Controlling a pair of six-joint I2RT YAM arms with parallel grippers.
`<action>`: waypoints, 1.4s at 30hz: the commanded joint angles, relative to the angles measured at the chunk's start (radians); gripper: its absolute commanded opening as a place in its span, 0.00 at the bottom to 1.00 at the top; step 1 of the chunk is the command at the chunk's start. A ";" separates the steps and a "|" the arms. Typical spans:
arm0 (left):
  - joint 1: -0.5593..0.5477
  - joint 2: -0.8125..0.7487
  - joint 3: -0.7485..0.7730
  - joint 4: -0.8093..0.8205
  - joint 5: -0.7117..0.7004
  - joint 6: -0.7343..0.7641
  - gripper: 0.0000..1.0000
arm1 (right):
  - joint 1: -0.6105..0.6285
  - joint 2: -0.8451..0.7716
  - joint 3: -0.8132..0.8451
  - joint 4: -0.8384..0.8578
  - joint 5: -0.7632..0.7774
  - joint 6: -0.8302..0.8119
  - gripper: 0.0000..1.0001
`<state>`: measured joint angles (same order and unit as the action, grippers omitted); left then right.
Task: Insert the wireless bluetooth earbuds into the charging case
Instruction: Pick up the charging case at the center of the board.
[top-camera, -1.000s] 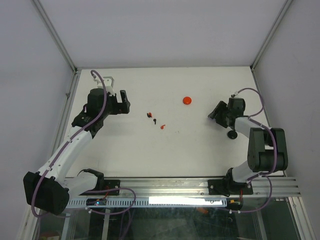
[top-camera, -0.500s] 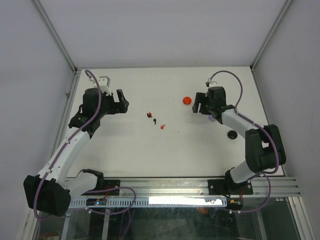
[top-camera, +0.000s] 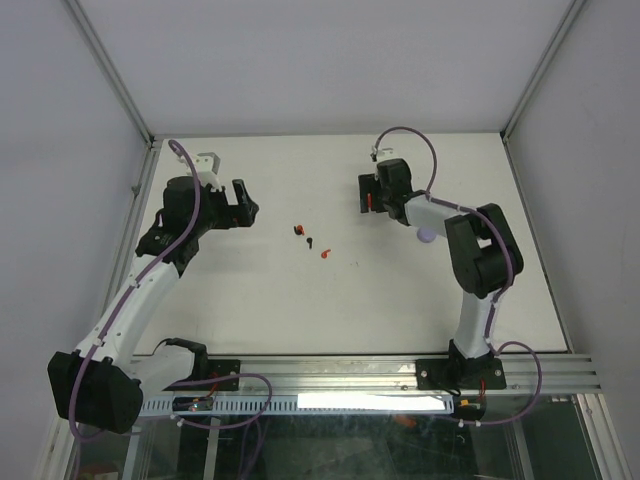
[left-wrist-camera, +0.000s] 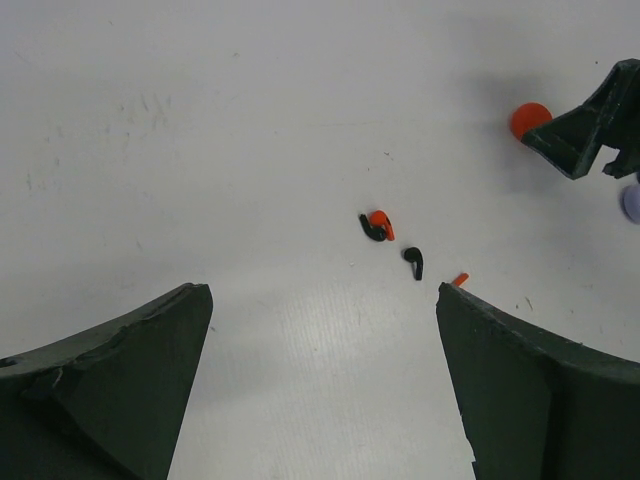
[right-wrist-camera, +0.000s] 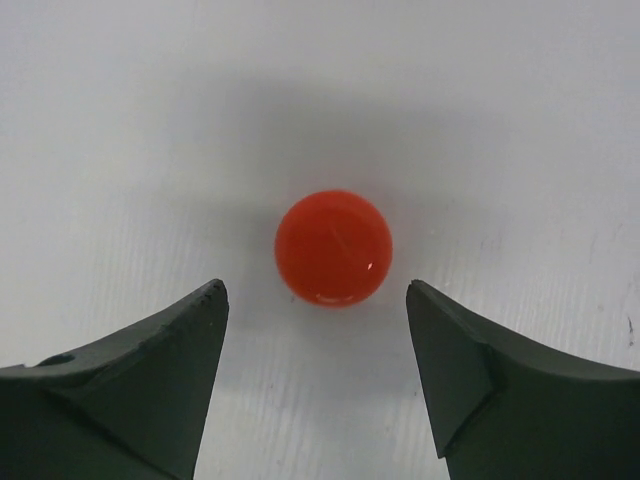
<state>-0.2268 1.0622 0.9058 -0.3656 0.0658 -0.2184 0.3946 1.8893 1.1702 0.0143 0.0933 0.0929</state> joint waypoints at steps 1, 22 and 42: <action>0.018 0.000 -0.005 0.053 0.023 0.018 0.99 | 0.005 0.069 0.094 0.023 0.146 0.068 0.75; 0.058 0.032 -0.001 0.053 0.097 0.011 0.99 | 0.075 0.103 0.074 0.030 0.267 0.200 0.47; 0.046 0.165 0.017 0.102 0.573 -0.137 0.94 | 0.274 -0.438 -0.347 0.287 -0.079 -0.122 0.40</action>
<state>-0.1749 1.2209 0.9005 -0.3363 0.4866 -0.2768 0.6159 1.5826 0.8951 0.1390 0.1051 0.0990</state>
